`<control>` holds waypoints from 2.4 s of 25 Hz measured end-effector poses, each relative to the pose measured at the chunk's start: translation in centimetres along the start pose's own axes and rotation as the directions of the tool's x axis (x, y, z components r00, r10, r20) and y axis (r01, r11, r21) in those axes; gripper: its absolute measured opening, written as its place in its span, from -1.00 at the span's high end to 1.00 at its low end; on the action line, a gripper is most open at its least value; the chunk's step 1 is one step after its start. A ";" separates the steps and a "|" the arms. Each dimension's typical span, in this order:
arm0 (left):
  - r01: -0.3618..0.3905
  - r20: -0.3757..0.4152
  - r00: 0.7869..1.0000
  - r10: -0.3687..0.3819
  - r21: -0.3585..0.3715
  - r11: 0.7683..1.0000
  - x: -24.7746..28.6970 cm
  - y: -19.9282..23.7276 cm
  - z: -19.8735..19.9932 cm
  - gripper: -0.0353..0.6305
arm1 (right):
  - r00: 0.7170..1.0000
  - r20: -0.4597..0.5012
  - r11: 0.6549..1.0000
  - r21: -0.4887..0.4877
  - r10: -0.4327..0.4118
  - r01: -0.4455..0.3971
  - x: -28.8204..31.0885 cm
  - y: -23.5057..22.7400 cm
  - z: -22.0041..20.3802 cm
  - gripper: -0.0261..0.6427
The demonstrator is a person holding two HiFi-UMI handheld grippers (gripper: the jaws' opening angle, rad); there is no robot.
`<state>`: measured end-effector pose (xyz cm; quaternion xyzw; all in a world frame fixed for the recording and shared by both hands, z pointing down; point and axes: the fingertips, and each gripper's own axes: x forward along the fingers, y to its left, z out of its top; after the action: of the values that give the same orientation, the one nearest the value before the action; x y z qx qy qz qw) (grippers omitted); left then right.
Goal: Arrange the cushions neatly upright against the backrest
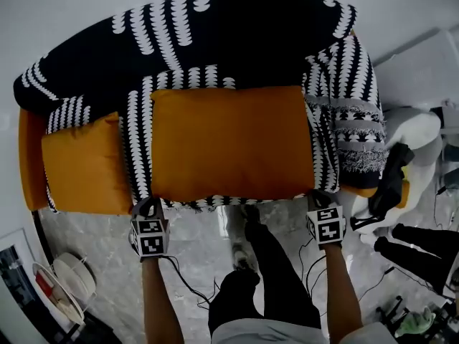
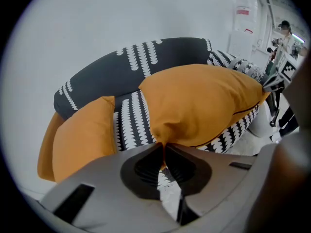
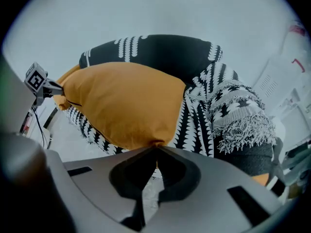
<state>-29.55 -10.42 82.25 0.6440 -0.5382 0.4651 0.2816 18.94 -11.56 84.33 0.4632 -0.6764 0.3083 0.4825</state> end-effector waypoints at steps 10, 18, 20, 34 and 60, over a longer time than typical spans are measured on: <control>0.017 -0.006 1.000 -0.018 -0.077 0.997 -2.5 2.9 7.2 0.80 | 1.000 0.015 1.000 -0.021 0.016 -0.016 -4.1 -1.5 6.9 0.89; 0.018 0.018 1.000 -0.016 -0.058 0.998 -2.4 4.8 12.4 0.80 | 0.997 0.082 1.000 -0.019 0.007 -0.005 -5.6 -3.1 12.3 0.89; 0.021 0.011 1.000 -0.021 -0.052 0.998 -2.3 5.5 13.3 0.80 | 0.996 0.089 1.000 0.002 -0.001 0.001 -5.8 -3.1 13.5 0.89; 0.051 0.019 0.998 -0.052 0.020 0.998 -0.5 10.4 23.3 0.80 | 0.981 0.166 0.992 0.092 -0.100 0.086 -7.4 -6.0 25.3 0.89; 0.063 0.151 0.987 -0.052 -0.070 0.996 9.2 16.5 39.5 0.78 | 0.931 0.321 0.930 0.363 -0.173 0.047 -0.7 -13.2 43.8 0.89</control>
<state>-33.72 -52.84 72.12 0.6814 -0.5557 0.3870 0.2778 15.13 -54.19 68.23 0.6263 -0.6578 0.3089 0.2823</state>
